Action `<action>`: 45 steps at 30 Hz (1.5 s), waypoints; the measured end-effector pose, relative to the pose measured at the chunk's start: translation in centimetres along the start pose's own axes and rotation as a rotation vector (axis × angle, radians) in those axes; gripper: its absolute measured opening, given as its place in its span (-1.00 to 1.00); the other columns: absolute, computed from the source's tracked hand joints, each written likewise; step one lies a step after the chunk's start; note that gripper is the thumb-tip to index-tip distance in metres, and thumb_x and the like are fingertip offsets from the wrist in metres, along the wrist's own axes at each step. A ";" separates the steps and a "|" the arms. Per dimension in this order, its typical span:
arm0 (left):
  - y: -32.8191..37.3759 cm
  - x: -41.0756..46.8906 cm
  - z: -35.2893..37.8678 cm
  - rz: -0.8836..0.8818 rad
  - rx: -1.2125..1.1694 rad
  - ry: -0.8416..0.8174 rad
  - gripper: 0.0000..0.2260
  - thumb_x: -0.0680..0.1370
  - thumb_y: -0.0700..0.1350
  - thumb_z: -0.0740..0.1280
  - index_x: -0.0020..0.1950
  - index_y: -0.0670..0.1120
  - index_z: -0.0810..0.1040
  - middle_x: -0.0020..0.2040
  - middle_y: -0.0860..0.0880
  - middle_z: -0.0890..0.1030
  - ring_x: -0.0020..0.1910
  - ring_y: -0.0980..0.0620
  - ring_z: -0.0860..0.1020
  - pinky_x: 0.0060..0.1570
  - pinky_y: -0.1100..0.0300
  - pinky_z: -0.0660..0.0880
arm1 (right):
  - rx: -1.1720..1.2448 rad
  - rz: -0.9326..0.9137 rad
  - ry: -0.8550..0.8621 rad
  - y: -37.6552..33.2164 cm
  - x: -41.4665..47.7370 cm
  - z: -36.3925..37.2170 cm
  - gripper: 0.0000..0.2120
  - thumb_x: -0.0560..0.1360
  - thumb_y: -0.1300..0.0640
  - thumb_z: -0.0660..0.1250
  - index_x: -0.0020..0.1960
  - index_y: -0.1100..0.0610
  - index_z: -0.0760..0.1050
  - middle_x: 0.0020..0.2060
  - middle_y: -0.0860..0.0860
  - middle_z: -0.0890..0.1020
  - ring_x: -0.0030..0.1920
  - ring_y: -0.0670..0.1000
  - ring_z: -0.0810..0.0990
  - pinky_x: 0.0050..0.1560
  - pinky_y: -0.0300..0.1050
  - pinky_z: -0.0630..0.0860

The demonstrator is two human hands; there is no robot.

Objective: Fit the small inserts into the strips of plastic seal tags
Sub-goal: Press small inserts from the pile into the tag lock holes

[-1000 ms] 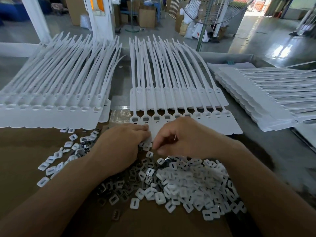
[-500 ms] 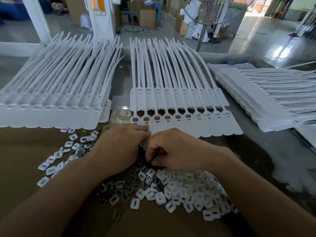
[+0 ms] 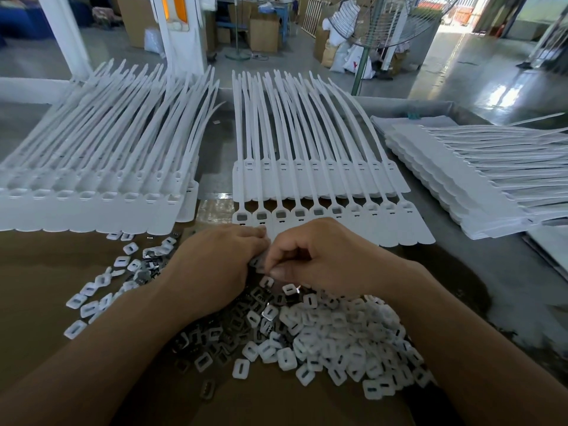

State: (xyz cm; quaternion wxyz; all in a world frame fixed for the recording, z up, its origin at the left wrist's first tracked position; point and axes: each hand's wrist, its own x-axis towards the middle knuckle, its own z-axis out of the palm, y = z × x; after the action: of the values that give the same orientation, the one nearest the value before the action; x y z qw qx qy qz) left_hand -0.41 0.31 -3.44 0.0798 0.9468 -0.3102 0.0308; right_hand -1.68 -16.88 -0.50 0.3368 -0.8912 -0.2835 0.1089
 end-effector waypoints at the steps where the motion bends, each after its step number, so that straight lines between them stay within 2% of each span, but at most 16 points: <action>1: 0.0 0.0 0.1 -0.003 0.005 0.001 -0.59 0.52 -0.16 0.10 0.34 0.14 0.36 0.40 0.21 0.29 0.35 0.18 0.29 0.33 0.23 0.24 | 0.016 0.010 0.030 0.1 0.0 -0.2 -0.93 0.46 0.19 0.37 -0.17 0.08 0.61 -0.35 -0.16 0.59 -0.33 -0.23 0.52 -0.27 -0.41 0.44; 3: 0.0 0.0 0.1 -0.020 0.009 0.006 -0.55 0.51 -0.21 0.11 0.36 0.13 0.34 0.41 0.21 0.27 0.36 0.17 0.28 0.33 0.23 0.22 | 0.040 0.041 0.108 0.4 -0.1 -0.7 -0.91 0.46 0.16 0.36 -0.21 0.05 0.59 -0.38 -0.17 0.58 -0.37 -0.25 0.50 -0.29 -0.43 0.43; 5: 0.0 0.0 0.1 -0.028 0.009 0.020 -0.53 0.50 -0.23 0.10 0.38 0.11 0.31 0.41 0.20 0.27 0.37 0.17 0.26 0.33 0.25 0.17 | 0.040 0.090 0.191 1.1 -0.2 -1.5 -0.91 0.46 0.17 0.36 -0.17 0.00 0.58 -0.32 -0.17 0.59 -0.30 -0.30 0.53 -0.23 -0.48 0.43; 8: -0.1 0.2 0.3 -0.030 0.006 0.037 -0.53 0.51 -0.24 0.11 0.39 0.11 0.30 0.41 0.21 0.26 0.37 0.21 0.24 0.33 0.31 0.12 | 0.021 0.191 0.355 3.1 -0.2 -3.1 -0.82 0.46 0.20 0.36 -0.11 -0.08 0.49 -0.28 -0.15 0.60 -0.24 -0.27 0.56 -0.22 -0.39 0.46; 10: -0.1 0.3 0.4 -0.030 0.009 0.034 -0.51 0.50 -0.25 0.11 0.39 0.12 0.30 0.41 0.23 0.25 0.37 0.23 0.24 0.31 0.33 0.13 | 0.037 0.257 0.484 4.6 -0.5 -4.2 -0.79 0.45 0.24 0.38 -0.17 -0.08 0.49 -0.28 -0.15 0.60 -0.25 -0.22 0.56 -0.19 -0.33 0.44; 13: -0.2 0.4 0.4 -0.031 0.014 0.026 -0.49 0.49 -0.25 0.12 0.39 0.13 0.29 0.41 0.23 0.25 0.36 0.25 0.23 0.30 0.34 0.14 | 0.060 0.344 0.596 6.7 -0.8 -5.1 -0.83 0.44 0.29 0.38 -0.18 0.02 0.58 -0.31 -0.14 0.60 -0.31 -0.26 0.54 -0.24 -0.43 0.39; 16: -0.2 0.2 0.4 -0.035 0.011 0.027 -0.49 0.49 -0.26 0.12 0.39 0.13 0.28 0.41 0.23 0.24 0.36 0.24 0.24 0.31 0.33 0.15 | 0.053 0.412 0.597 8.0 -1.0 -5.3 -0.84 0.47 0.29 0.33 -0.10 0.07 0.61 -0.29 -0.17 0.59 -0.26 -0.25 0.52 -0.25 -0.41 0.36; 19: -0.1 0.2 0.5 -0.032 0.014 0.029 -0.49 0.49 -0.26 0.13 0.39 0.13 0.28 0.41 0.23 0.25 0.37 0.24 0.23 0.30 0.34 0.14 | 0.035 0.427 0.557 8.3 -0.9 -5.2 -0.77 0.48 0.29 0.32 -0.20 -0.02 0.58 -0.28 -0.16 0.59 -0.21 -0.20 0.54 -0.21 -0.36 0.38; 23: -0.1 0.1 0.6 -0.026 0.011 0.029 -0.49 0.48 -0.26 0.12 0.39 0.12 0.29 0.41 0.23 0.25 0.37 0.25 0.23 0.30 0.36 0.13 | 0.032 0.463 0.527 8.6 -0.6 -4.7 -0.71 0.46 0.28 0.34 -0.29 -0.09 0.54 -0.23 -0.09 0.62 -0.08 -0.07 0.60 0.03 -0.20 0.48; 26: -0.1 -0.1 0.5 -0.027 0.008 0.032 -0.49 0.48 -0.26 0.12 0.40 0.12 0.28 0.41 0.23 0.25 0.37 0.25 0.22 0.29 0.37 0.11 | 0.018 0.471 0.536 8.9 -0.4 -4.6 -0.70 0.45 0.27 0.34 -0.31 -0.11 0.54 -0.26 -0.15 0.61 -0.09 -0.11 0.59 0.00 -0.24 0.46; 30: -0.1 -0.1 0.4 -0.034 0.001 0.032 -0.48 0.48 -0.27 0.13 0.39 0.12 0.29 0.41 0.23 0.25 0.37 0.24 0.23 0.31 0.35 0.11 | -0.016 0.471 0.519 9.2 -0.3 -4.7 -0.69 0.44 0.27 0.36 -0.32 -0.13 0.55 -0.30 -0.24 0.57 -0.15 -0.24 0.53 -0.13 -0.37 0.39; 34: -0.1 -0.1 0.5 -0.046 -0.006 0.038 -0.47 0.47 -0.28 0.14 0.39 0.12 0.30 0.40 0.22 0.26 0.37 0.23 0.23 0.32 0.33 0.12 | -0.015 0.482 0.534 9.4 -0.1 -4.5 -0.69 0.42 0.28 0.38 -0.32 -0.12 0.54 -0.29 -0.21 0.58 -0.11 -0.15 0.56 0.01 -0.23 0.45; 38: 0.0 -0.2 0.5 -0.046 -0.006 0.045 -0.47 0.46 -0.28 0.14 0.38 0.12 0.32 0.40 0.22 0.28 0.36 0.22 0.25 0.32 0.31 0.15 | -0.017 0.499 0.576 9.4 -0.1 -4.3 -0.72 0.41 0.26 0.39 -0.32 -0.10 0.52 -0.29 -0.19 0.57 -0.08 -0.09 0.56 0.06 -0.15 0.48; 41: 0.0 -0.2 0.4 -0.046 -0.007 0.040 -0.47 0.46 -0.29 0.14 0.37 0.11 0.33 0.39 0.21 0.29 0.36 0.20 0.27 0.33 0.25 0.19 | -0.022 0.492 0.580 9.3 -0.1 -4.4 -0.73 0.42 0.26 0.37 -0.32 -0.09 0.52 -0.28 -0.19 0.58 -0.07 -0.08 0.56 0.01 -0.16 0.45; 45: 0.0 -0.1 0.3 -0.037 0.006 0.029 -0.47 0.46 -0.28 0.12 0.39 0.10 0.30 0.40 0.21 0.27 0.37 0.21 0.25 0.34 0.27 0.16 | 0.034 0.492 0.578 9.1 -0.1 -4.6 -0.78 0.42 0.25 0.38 -0.26 -0.06 0.55 -0.26 -0.16 0.60 -0.10 -0.13 0.56 -0.02 -0.22 0.44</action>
State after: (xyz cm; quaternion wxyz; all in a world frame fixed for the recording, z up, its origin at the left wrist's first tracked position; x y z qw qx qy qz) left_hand -0.48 0.33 -3.76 0.0821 0.9520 -0.2915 0.0442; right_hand 3.97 -25.02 -3.09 0.3813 -0.9210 0.0477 -0.0644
